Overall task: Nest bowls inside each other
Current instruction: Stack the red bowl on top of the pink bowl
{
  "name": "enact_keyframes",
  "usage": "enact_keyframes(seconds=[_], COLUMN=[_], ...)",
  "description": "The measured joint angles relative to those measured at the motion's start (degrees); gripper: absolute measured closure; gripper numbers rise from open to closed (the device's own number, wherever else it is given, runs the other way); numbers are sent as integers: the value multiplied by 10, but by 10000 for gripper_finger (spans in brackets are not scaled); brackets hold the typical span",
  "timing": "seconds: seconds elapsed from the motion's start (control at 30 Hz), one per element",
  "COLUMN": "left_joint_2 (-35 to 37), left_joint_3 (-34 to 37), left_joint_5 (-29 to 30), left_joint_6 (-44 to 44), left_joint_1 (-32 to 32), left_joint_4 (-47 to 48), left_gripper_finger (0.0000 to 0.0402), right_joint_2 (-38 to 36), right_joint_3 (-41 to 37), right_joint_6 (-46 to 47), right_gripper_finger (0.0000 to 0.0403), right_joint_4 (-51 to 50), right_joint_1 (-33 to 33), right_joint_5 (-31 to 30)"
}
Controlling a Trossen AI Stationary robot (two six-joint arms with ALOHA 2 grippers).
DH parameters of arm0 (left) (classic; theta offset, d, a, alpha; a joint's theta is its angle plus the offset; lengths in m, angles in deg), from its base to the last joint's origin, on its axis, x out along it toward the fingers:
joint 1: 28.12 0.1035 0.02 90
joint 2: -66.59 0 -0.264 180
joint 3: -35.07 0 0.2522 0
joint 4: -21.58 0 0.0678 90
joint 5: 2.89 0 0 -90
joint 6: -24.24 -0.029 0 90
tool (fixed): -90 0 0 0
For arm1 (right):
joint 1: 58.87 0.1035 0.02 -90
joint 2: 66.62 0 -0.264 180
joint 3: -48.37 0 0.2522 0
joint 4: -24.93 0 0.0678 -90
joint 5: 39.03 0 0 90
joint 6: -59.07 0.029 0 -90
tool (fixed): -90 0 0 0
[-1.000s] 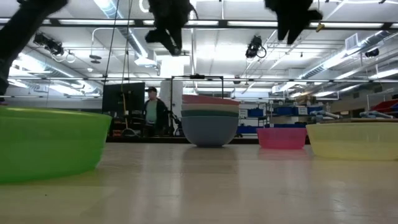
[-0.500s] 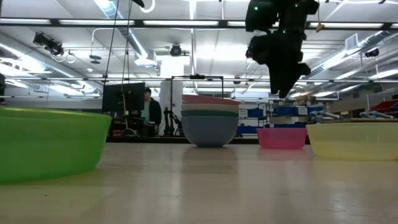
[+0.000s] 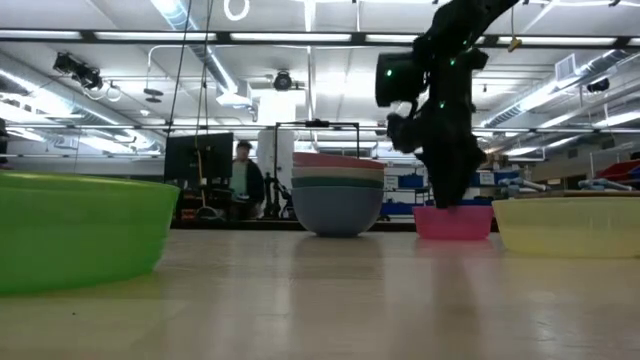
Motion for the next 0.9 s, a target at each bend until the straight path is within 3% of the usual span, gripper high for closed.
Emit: enact_keyframes(seconds=[0.23,0.43,0.6,0.77,0.9], left_joint_2=[0,-1,2,26,49], left_joint_3=[0,0,13,115,238], left_joint_5=[7,16,21,-6,-34], left_joint_6=[2,-2,-5,-12,-12], left_joint_1=[0,0,0,-5,-22], left_joint_4=[-1,-1,-3,-1,0], left_gripper_finger=[220,220,220,220,220], right_joint_2=[65,50,-18,-108,-122], right_joint_3=[0,0,33,108,188], right_joint_6=[-11,-40,-40,-37,-51], right_gripper_finger=[254,383,400,402,402], right_joint_4=[10,-5,-120,-169,-152], right_joint_1=[-1,-1,5,15,17], right_joint_5=[-11,-15,-60,-89,-90])
